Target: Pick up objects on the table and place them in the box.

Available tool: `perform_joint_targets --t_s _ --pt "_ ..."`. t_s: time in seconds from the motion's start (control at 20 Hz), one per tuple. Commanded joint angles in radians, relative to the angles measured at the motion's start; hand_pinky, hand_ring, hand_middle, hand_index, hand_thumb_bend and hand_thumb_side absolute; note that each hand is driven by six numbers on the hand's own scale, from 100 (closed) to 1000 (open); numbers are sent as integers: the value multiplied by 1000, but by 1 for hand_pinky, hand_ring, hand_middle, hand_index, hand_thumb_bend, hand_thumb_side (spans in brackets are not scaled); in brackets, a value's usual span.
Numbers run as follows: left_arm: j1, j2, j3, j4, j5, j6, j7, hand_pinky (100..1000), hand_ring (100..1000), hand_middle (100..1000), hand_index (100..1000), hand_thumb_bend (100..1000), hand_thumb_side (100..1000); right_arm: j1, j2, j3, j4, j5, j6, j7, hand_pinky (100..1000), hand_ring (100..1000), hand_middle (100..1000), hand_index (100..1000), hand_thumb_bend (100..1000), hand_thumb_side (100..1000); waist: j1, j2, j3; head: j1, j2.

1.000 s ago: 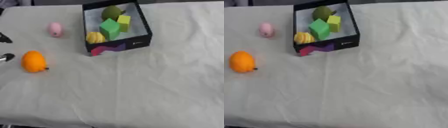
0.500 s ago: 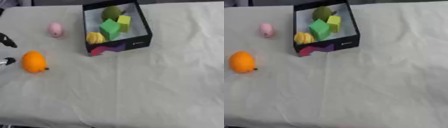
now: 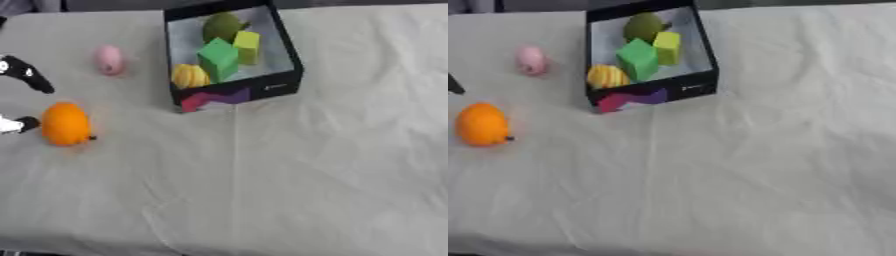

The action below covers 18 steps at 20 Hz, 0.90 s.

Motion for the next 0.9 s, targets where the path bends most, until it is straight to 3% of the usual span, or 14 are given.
perform_joint_targets --t_s 0.05,0.4,0.55,0.7,0.9 --pt "-27 39 4 -32 -15 9 -4 1000 857 766 823 361 179 -2 -20 -5 -6 6 2 4 873 755 698 864 100 601 -12 -17 -2 -5 -13" --pt "-96 12 -52 -6 -114 20 -2 1000 876 786 835 522 216 -6 -16 -2 -4 10 7 12 875 755 697 864 100 604 -11 -14 -9 5 -14" --pt "-120 0 -64 37 -183 32 31 982 880 793 844 639 264 -4 -13 -3 -2 14 9 15 877 755 698 865 100 607 -10 -13 -11 10 -15" --pt "-138 -41 -77 102 -325 15 63 978 880 793 847 647 268 -4 -10 -3 -2 17 10 17 877 755 698 865 100 608 -10 -13 -12 14 -15" --pt "-152 -77 -91 187 -383 -13 66 969 878 792 848 653 275 -5 -7 -3 -1 19 12 19 879 755 699 866 100 609 -11 -12 -12 15 -18"
